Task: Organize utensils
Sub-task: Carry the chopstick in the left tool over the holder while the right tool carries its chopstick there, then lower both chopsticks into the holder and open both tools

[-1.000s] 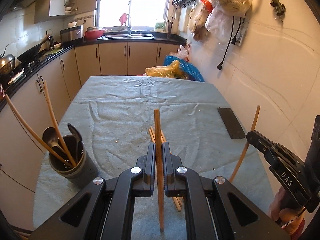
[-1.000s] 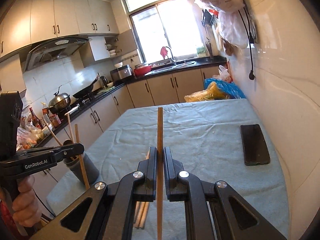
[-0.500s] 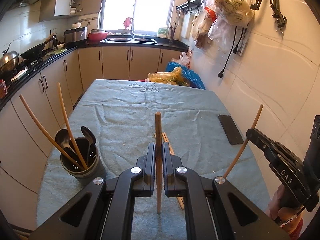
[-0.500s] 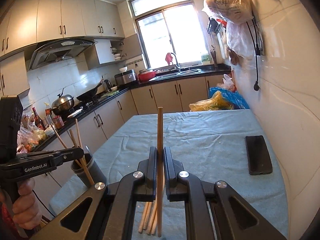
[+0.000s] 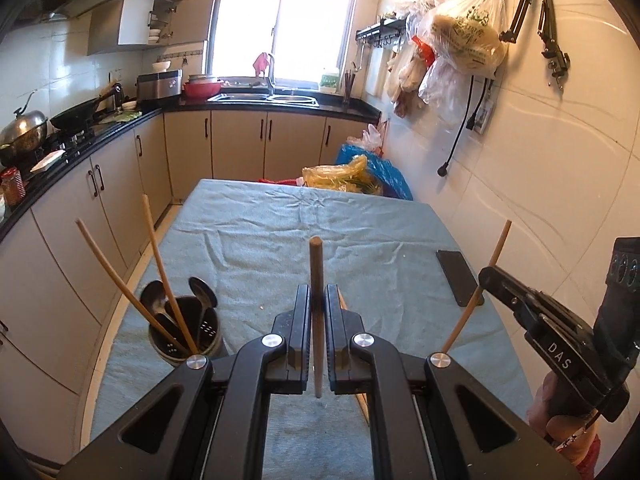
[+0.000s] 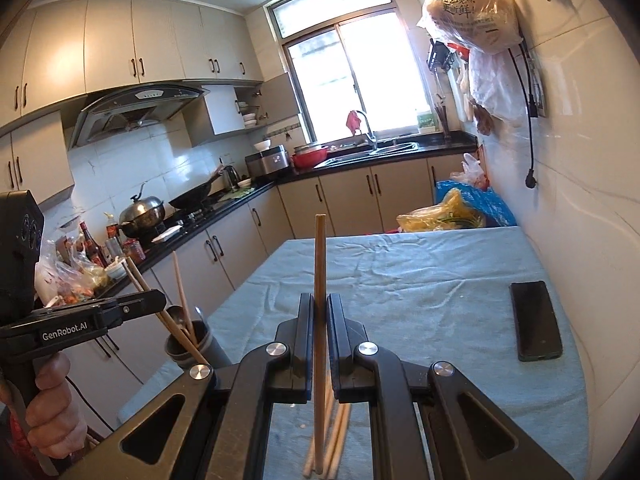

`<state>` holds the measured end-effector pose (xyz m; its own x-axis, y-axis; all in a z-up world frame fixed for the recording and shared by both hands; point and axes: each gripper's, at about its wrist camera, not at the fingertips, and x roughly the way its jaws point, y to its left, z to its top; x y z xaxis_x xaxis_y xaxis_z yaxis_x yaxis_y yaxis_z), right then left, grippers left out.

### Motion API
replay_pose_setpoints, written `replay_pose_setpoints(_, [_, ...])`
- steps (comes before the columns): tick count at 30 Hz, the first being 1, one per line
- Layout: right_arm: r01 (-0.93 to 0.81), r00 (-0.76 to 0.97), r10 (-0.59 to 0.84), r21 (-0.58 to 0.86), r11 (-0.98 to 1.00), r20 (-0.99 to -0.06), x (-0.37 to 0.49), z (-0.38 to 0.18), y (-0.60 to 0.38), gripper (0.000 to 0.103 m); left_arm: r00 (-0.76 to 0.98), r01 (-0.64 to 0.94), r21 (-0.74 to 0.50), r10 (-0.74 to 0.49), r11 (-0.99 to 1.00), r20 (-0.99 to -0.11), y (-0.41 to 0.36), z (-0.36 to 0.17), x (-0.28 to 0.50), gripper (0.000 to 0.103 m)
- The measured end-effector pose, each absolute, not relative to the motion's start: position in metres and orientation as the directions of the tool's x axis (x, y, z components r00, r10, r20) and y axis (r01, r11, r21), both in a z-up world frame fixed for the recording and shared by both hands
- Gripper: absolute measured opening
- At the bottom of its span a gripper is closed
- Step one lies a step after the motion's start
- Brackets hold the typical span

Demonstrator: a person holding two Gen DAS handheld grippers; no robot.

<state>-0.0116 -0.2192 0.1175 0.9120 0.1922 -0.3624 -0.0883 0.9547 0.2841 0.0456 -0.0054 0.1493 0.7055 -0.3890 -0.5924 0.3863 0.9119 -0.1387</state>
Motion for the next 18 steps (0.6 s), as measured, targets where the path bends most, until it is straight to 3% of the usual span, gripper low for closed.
replay_pose_setpoints(18, [-0.221, 0.901, 0.315, 0.309, 0.925, -0.299, -0.004, 0.155, -0.174, 0.007, 0.785, 0.305, -0.145, -0.335, 0.941, -0.521, 0.051, 0.196, 0.027, 0.006])
